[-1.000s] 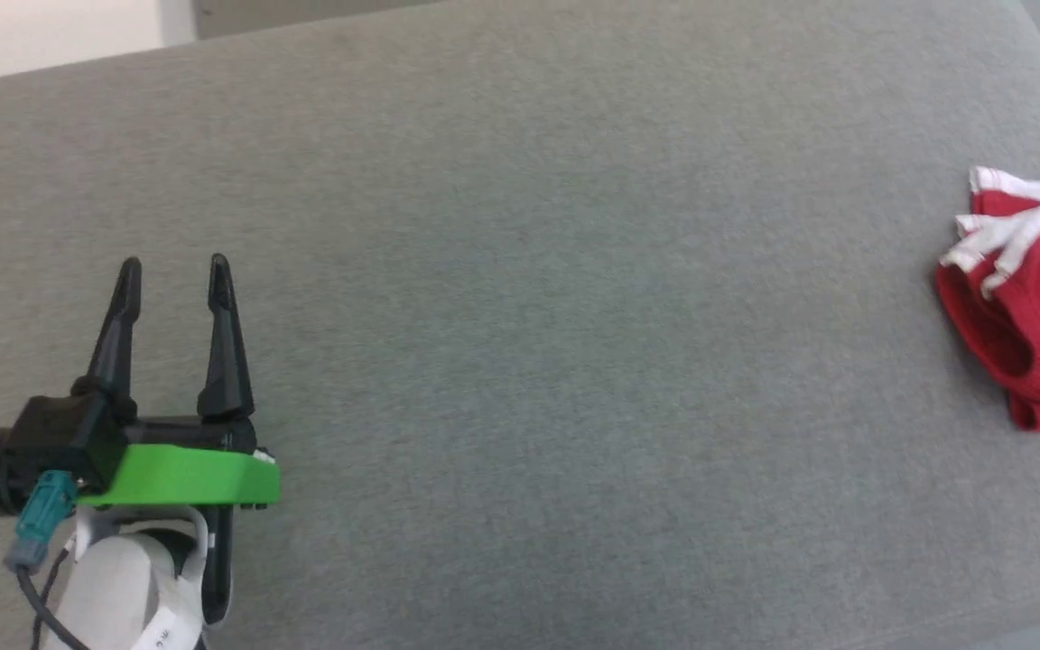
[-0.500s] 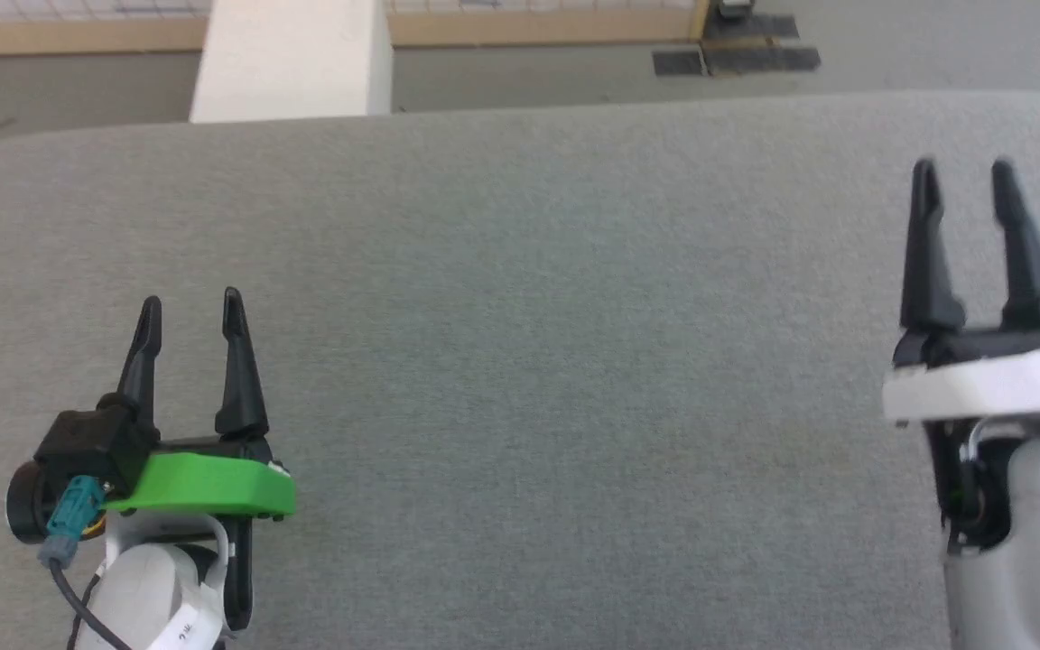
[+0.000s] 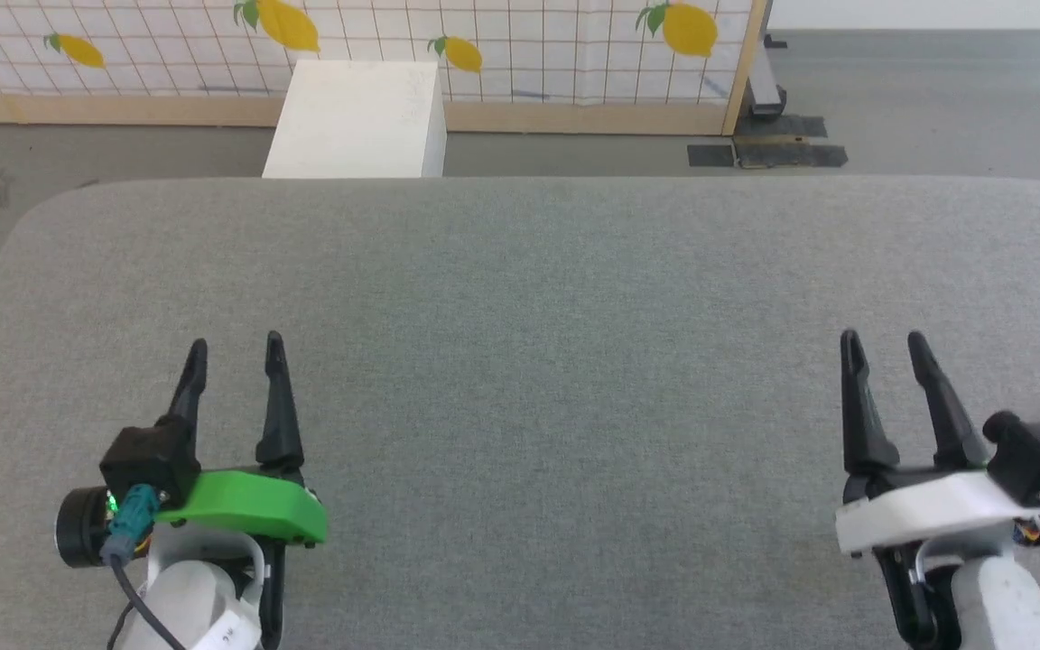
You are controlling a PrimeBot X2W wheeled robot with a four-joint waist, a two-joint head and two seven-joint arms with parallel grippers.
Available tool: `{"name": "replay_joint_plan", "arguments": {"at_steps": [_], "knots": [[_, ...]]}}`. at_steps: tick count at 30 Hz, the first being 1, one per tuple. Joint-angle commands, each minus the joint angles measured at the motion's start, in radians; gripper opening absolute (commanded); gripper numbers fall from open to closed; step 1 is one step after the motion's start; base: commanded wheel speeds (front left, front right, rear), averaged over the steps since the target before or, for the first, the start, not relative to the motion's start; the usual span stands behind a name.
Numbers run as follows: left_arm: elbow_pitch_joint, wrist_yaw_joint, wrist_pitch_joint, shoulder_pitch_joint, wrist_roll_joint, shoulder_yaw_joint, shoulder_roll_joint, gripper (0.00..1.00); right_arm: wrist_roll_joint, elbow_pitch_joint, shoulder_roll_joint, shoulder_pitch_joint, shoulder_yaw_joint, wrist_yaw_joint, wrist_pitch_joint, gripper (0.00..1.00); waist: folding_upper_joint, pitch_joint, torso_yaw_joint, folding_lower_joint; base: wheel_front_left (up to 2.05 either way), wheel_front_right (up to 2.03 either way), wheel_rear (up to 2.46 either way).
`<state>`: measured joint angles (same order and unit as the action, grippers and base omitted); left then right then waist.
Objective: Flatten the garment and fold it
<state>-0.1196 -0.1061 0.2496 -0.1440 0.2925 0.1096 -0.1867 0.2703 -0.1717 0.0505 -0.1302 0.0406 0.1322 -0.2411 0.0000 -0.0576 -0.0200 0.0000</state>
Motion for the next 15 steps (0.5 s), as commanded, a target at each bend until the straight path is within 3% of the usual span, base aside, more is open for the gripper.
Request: {"name": "replay_joint_plan", "arguments": {"at_steps": [1,15], "knots": [[-0.009,0.001,0.007,0.004,-0.006,0.007,0.004,1.0,-0.01,-0.005,0.0,0.023,-0.001,-0.002,-0.009,1.0,0.0,0.01,0.002,0.0,0.0,0.0,0.0],[-0.106,0.027,0.01,0.026,-0.015,0.047,0.008,1.0,-0.006,-0.033,0.0,0.091,-0.019,-0.002,0.003,1.0,0.0,0.035,0.013,0.0,0.0,0.0,0.0]]}}
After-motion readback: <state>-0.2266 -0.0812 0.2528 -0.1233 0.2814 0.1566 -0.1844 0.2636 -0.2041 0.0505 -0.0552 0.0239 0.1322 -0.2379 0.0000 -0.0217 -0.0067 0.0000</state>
